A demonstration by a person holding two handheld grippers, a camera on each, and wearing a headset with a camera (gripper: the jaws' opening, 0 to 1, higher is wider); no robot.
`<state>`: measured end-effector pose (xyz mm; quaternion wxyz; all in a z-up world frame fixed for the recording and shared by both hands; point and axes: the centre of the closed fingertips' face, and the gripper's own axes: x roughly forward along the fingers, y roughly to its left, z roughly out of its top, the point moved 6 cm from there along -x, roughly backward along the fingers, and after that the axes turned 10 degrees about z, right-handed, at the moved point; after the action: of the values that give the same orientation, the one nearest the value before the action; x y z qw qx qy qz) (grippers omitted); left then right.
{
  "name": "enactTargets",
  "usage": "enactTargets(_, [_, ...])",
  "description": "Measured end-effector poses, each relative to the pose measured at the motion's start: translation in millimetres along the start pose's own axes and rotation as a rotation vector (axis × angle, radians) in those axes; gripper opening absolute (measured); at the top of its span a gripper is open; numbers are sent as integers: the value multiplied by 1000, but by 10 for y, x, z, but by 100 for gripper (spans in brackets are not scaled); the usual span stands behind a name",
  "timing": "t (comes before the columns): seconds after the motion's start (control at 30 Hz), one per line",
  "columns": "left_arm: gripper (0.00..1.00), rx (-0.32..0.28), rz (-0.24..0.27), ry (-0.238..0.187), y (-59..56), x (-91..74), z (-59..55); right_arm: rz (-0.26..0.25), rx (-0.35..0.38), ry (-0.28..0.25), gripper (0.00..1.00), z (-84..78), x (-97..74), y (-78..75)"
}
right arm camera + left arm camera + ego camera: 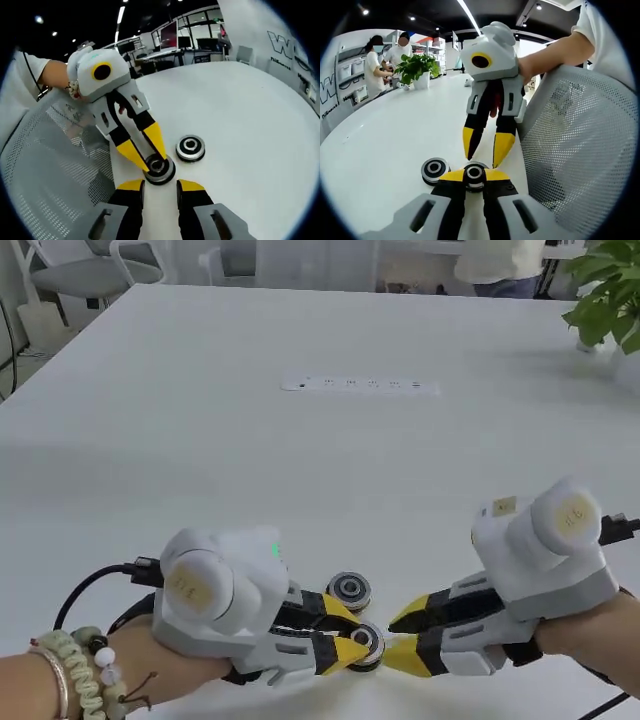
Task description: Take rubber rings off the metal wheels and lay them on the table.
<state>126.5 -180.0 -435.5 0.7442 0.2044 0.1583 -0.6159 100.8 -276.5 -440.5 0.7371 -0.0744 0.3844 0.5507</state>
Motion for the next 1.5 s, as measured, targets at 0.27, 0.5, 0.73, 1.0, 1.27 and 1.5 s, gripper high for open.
enactTargets(0.27, [7, 0, 0, -1, 1, -2, -5, -24, -97, 22, 22, 65, 84, -3])
enactTargets(0.5, [7, -2, -2, -2, 9, 1, -5, -22, -135, 49, 16, 49, 30, -19])
enactTargets(0.73, [7, -7, 2, 0, 19, -5, -8, -27, -142, 72, 4, 17, -1, -39])
enactTargets(1.0, [7, -6, 0, -1, 24, -6, -4, -3, -89, 26, 17, 50, 31, 7])
enactTargets(1.27, [7, -6, 1, -1, 23, -8, -4, -37, -132, 20, 24, 89, 132, -8])
enactTargets(1.5, [7, -8, 0, -2, 21, -11, -4, -23, -151, 33, 21, 87, 79, -11])
